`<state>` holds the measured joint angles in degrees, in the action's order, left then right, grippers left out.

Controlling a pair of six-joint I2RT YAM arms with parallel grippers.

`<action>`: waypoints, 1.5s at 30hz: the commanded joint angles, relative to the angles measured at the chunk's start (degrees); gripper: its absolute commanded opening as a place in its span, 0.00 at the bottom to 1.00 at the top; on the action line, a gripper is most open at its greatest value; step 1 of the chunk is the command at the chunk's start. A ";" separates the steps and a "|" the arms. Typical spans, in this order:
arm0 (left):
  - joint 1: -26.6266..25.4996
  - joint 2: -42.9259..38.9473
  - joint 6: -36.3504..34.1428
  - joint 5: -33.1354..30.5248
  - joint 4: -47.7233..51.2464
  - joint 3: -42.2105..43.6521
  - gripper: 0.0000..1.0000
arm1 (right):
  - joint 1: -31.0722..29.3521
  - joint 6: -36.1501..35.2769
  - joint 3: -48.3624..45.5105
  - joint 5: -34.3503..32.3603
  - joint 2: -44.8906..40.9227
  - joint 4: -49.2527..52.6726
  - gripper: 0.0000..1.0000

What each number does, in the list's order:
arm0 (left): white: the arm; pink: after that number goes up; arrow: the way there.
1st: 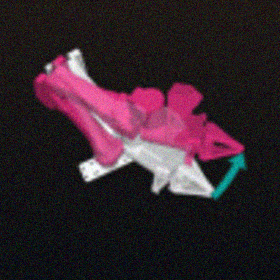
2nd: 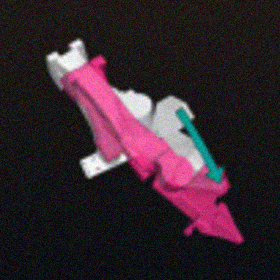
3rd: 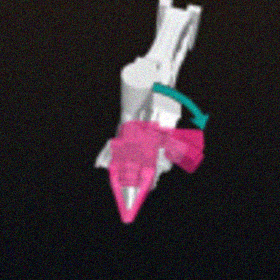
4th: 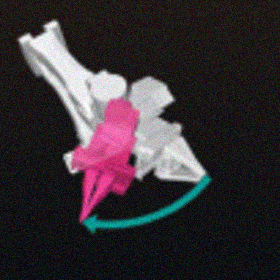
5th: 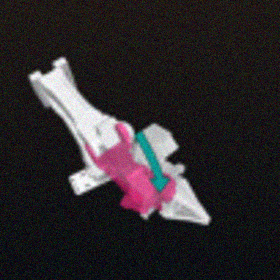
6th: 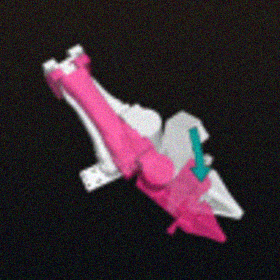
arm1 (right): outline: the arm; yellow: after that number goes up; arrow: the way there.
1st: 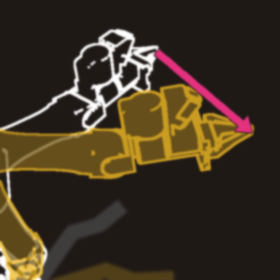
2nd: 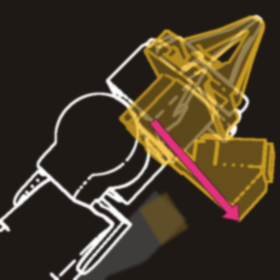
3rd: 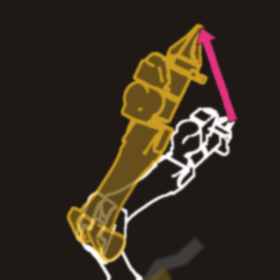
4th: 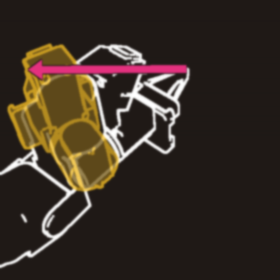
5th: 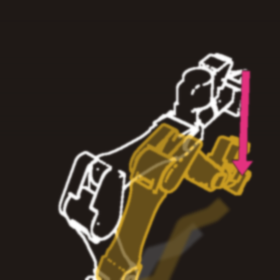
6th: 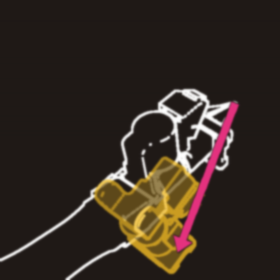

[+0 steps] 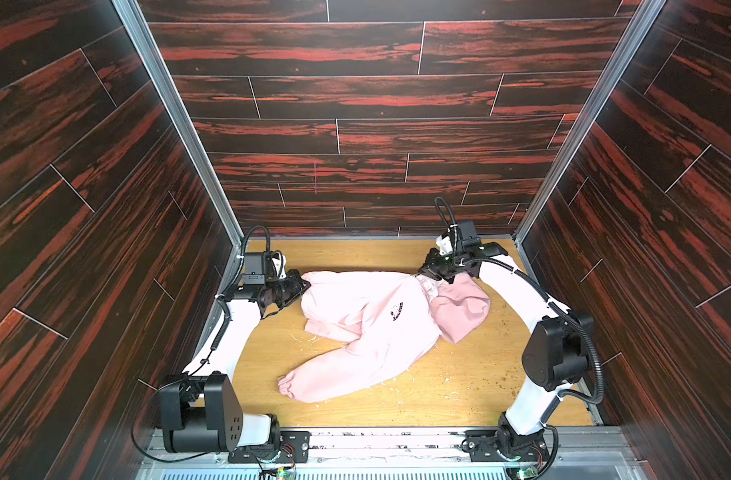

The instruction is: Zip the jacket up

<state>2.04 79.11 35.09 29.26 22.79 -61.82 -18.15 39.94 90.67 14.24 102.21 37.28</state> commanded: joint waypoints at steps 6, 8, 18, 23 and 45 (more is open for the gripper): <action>1.74 -3.21 -1.51 -9.88 3.68 -0.17 0.00 | 2.93 -1.60 -1.37 -5.89 -3.95 3.49 0.00; 1.81 -3.67 -1.78 -12.43 4.51 -0.11 0.00 | 3.16 -1.58 -1.63 -6.23 -4.05 3.50 0.00; 2.17 -5.29 -2.47 -22.66 8.24 -0.10 0.00 | 3.29 -1.31 -2.08 -6.42 -4.11 3.27 0.00; 2.15 -5.21 -2.40 -26.33 9.37 -0.46 0.00 | 3.30 -1.27 -2.17 -6.53 -4.08 3.33 0.00; 2.19 -3.50 -3.19 -30.35 9.73 -1.60 0.00 | 4.21 -0.63 -1.73 -10.76 -4.04 5.82 0.00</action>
<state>2.85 75.66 32.56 4.86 31.62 -61.84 -15.84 38.96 89.06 9.58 101.12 40.29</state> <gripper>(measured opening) 0.074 0.048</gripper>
